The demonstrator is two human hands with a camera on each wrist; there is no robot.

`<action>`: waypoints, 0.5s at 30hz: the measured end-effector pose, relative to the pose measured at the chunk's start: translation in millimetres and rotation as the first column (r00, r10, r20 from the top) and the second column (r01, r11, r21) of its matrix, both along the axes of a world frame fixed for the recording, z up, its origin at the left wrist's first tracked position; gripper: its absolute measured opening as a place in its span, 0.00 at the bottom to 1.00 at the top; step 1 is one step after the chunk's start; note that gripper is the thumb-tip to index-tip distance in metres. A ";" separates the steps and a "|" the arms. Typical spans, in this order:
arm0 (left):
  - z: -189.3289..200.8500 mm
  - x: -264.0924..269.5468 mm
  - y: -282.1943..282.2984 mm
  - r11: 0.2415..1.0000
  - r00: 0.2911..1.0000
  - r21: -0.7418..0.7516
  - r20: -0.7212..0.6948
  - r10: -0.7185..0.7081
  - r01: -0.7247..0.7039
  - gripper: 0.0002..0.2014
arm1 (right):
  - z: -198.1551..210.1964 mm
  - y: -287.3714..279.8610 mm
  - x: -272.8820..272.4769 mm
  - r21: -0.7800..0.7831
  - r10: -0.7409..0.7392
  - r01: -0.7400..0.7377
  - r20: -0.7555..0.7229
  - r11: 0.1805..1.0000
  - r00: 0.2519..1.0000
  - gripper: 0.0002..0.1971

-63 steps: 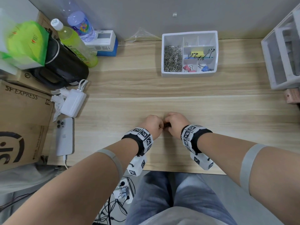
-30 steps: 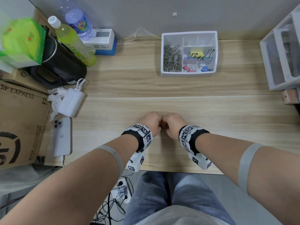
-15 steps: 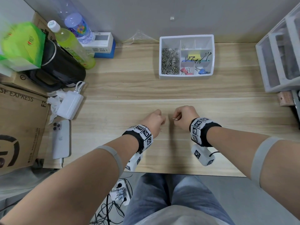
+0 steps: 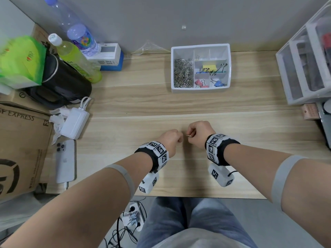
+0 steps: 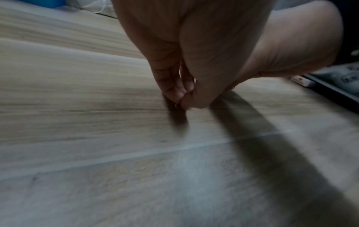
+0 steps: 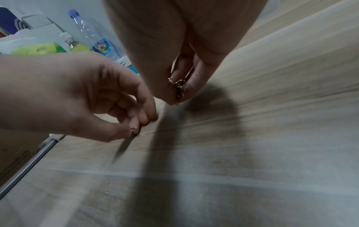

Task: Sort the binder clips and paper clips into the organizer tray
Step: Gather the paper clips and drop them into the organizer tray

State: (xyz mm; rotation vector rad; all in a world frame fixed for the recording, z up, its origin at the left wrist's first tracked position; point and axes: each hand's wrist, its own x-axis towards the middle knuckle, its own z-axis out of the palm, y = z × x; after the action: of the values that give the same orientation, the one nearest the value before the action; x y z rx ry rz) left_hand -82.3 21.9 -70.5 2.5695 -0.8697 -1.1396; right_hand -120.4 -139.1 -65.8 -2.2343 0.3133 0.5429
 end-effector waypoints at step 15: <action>62.6 93.4 -45.0 0.913 0.920 -0.257 0.152 0.360 -0.315 0.11 | 62.2 -22.2 82.3 0.041 -0.071 0.068 0.083 0.997 0.994 0.09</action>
State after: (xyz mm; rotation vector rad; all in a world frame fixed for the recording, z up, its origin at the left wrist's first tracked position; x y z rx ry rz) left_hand 11.1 -23.2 -7.8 2.5343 -0.5196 -0.6552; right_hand -38.2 -161.3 -3.6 -2.1939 0.3334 0.4131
